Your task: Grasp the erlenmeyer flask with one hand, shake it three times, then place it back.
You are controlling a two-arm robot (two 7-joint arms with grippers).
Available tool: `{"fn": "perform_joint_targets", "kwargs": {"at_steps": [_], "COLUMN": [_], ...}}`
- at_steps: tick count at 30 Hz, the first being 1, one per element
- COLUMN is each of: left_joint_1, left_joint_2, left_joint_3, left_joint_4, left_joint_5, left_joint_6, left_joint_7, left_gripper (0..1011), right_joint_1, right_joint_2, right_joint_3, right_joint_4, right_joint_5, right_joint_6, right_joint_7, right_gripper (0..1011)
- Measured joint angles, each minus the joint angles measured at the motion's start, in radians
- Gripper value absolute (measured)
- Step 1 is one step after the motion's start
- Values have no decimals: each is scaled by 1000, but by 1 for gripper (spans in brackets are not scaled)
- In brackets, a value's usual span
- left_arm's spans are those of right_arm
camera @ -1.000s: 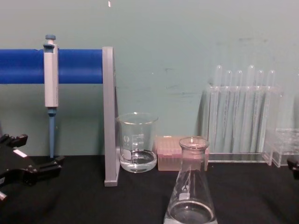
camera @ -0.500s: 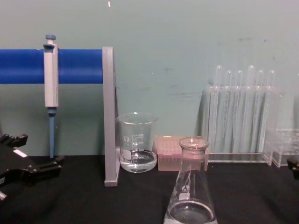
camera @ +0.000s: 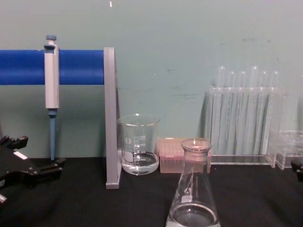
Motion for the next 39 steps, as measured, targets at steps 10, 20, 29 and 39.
{"fn": "perform_joint_targets", "kwargs": {"at_steps": [10,20,29,39], "left_joint_1": [0,0,0,0], "left_joint_2": [0,0,0,0], "left_joint_3": [0,0,0,0], "left_joint_4": [0,0,0,0], "left_joint_5": [0,0,0,0], "left_joint_6": [0,0,0,0], "left_joint_7": [0,0,0,0], "left_gripper": [1001,1001,1001,1001], "right_joint_1": [-5,-39,-76,-105], "right_joint_2": [-3,3,26,40], "right_joint_3": [12,61,99,109], "right_joint_4": [-2,-54,-112,-161], "right_joint_5": [2,89,188,237], "right_joint_6": [-4,21,61,79], "right_joint_7": [13,115,251,372], "right_gripper": [1002,1003,1003,1003]}}
